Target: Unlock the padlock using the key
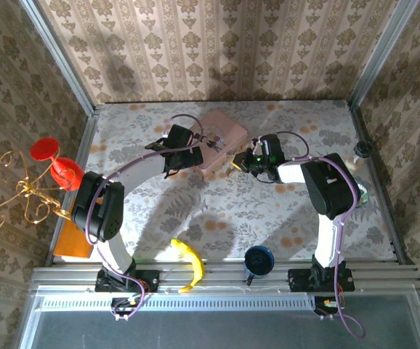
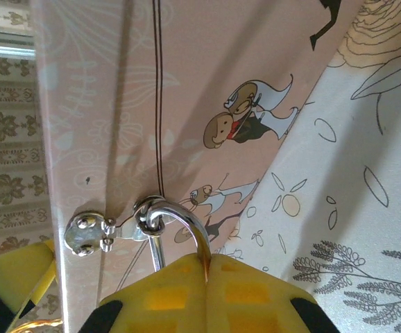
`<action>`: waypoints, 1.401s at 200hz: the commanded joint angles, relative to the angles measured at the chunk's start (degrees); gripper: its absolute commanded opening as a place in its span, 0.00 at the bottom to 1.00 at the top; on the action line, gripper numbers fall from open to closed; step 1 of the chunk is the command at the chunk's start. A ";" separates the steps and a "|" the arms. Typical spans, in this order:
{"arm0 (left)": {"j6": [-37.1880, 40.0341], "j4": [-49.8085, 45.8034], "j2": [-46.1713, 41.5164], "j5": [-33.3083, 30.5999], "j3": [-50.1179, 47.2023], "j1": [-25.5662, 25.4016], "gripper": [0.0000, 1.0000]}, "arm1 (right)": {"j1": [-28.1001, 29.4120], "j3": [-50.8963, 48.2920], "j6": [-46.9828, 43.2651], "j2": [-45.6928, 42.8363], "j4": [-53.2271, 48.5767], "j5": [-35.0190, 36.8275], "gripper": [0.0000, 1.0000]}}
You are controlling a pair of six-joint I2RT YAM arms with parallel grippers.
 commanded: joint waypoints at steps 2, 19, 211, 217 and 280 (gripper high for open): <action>1.23 -6.86 0.32 -1.76 -2.43 0.49 1.00 | -0.91 0.07 2.65 -1.47 4.45 4.39 0.00; 1.28 -6.84 0.30 -1.73 -2.41 0.45 1.00 | -0.91 0.16 2.85 -1.50 4.56 4.91 0.00; 1.48 -6.77 0.67 -1.51 -2.04 0.40 1.00 | -0.95 3.78 -5.16 -3.95 -6.82 12.84 0.00; 1.55 -6.77 0.65 -1.51 -2.02 0.40 1.00 | -0.92 4.05 -5.22 -3.99 -7.05 12.99 0.00; 1.57 -6.68 0.67 -1.57 -2.19 0.47 1.00 | -1.11 4.78 -1.83 -2.56 -5.30 13.83 0.00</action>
